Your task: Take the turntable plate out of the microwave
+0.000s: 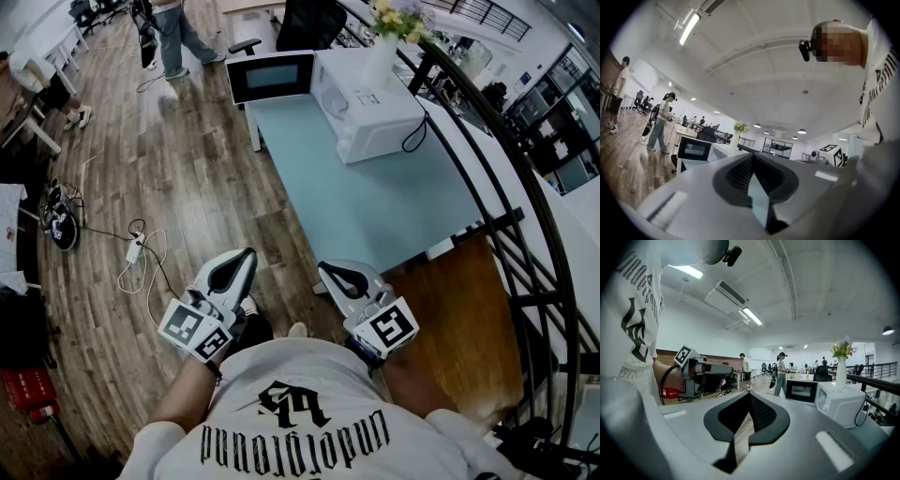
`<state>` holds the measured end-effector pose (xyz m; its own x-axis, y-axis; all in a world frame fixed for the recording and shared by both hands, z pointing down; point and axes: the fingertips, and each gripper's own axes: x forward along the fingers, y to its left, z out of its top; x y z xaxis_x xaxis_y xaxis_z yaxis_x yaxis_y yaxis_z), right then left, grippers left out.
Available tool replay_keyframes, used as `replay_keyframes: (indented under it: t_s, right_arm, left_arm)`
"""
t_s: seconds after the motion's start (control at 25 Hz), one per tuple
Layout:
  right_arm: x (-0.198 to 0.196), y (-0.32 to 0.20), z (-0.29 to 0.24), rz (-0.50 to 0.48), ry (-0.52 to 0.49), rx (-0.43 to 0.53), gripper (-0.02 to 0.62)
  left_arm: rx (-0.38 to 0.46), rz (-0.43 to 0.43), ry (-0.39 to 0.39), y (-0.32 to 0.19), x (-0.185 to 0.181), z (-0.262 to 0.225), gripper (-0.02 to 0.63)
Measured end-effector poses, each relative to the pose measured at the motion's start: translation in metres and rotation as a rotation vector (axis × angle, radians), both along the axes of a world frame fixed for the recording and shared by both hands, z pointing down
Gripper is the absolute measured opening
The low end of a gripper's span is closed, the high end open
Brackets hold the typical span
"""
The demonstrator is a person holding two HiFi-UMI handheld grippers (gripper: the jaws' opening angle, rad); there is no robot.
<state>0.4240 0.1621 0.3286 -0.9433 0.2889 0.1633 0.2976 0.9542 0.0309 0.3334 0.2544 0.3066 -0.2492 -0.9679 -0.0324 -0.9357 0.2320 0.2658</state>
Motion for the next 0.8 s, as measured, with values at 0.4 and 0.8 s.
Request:
replay_keyframes:
  t_s: [0.4, 0.8]
  right_arm:
    - [-0.056, 0.002, -0.003, -0.024, -0.007, -0.022, 0.002]
    - [-0.161, 0.018, -0.016, 0.040, -0.026, -0.006, 0.002]
  left_arm:
    - [-0.008, -0.040, -0.001, 0.025, -0.072, 0.006, 0.049]
    - [-0.006, 0.072, -0.065, 0.053, -0.159, -0.004, 0.049]
